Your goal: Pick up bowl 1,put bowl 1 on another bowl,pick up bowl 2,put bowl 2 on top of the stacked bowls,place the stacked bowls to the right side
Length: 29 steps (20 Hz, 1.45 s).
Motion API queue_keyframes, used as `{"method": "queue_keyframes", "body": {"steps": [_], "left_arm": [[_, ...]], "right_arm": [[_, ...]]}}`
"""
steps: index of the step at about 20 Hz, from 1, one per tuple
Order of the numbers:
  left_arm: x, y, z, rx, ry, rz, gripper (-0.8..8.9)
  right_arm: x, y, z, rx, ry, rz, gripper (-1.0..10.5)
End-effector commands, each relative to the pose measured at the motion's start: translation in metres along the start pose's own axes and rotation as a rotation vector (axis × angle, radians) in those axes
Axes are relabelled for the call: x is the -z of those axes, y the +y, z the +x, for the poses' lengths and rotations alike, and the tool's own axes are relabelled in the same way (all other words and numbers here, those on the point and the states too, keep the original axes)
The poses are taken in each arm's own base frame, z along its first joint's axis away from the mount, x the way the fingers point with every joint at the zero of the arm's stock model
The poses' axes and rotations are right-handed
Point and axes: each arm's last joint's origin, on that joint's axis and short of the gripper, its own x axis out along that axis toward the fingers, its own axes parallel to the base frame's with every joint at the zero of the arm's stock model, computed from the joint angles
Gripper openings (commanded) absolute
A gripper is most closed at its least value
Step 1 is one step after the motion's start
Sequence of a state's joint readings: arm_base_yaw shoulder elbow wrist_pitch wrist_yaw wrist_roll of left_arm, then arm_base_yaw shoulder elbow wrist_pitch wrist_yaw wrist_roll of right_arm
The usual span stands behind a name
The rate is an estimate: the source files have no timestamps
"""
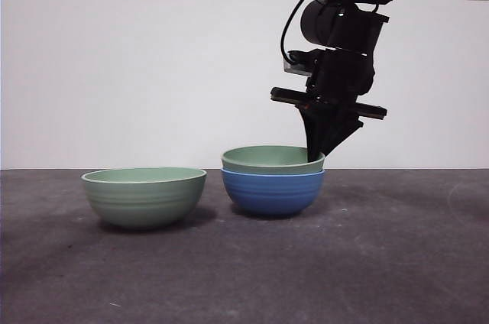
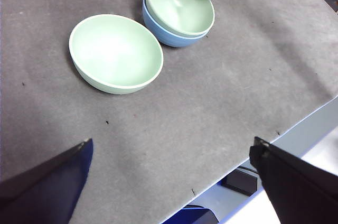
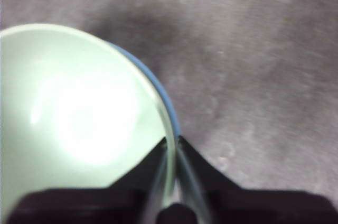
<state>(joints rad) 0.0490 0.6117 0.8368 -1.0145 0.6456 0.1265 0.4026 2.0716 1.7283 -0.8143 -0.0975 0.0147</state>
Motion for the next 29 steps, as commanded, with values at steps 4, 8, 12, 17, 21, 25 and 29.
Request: {"method": "queue_keyframes", "body": {"steps": [4,8,12,17,21,25,29], "left_arm": [[-0.009,0.008,0.01,0.002,0.015,-0.01,5.03],[-0.021,0.023,0.028,-0.012,0.038,-0.036,5.03],[-0.039,0.042,0.063,-0.056,0.062,-0.069,5.03],[-0.054,0.055,0.123,-0.16,0.097,-0.058,5.03],[-0.065,0.064,0.171,-0.277,0.194,-0.046,5.03],[-0.084,0.075,0.212,-0.3,0.282,-0.05,5.02],[-0.078,0.086,0.244,-0.314,0.399,-0.072,5.02]], "right_arm": [[0.0,0.006,-0.001,-0.009,0.005,-0.02,2.2],[-0.001,0.009,-0.045,-0.005,-0.075,-0.026,2.2],[0.013,0.015,-0.117,-0.006,-0.135,-0.027,2.2],[0.049,0.022,-0.201,-0.009,-0.213,-0.034,2.2],[0.083,0.026,-0.25,-0.01,-0.245,-0.038,2.2],[0.114,0.029,-0.282,-0.015,-0.246,-0.032,2.2],[0.137,0.03,-0.304,-0.016,-0.27,-0.022,2.2]]}}
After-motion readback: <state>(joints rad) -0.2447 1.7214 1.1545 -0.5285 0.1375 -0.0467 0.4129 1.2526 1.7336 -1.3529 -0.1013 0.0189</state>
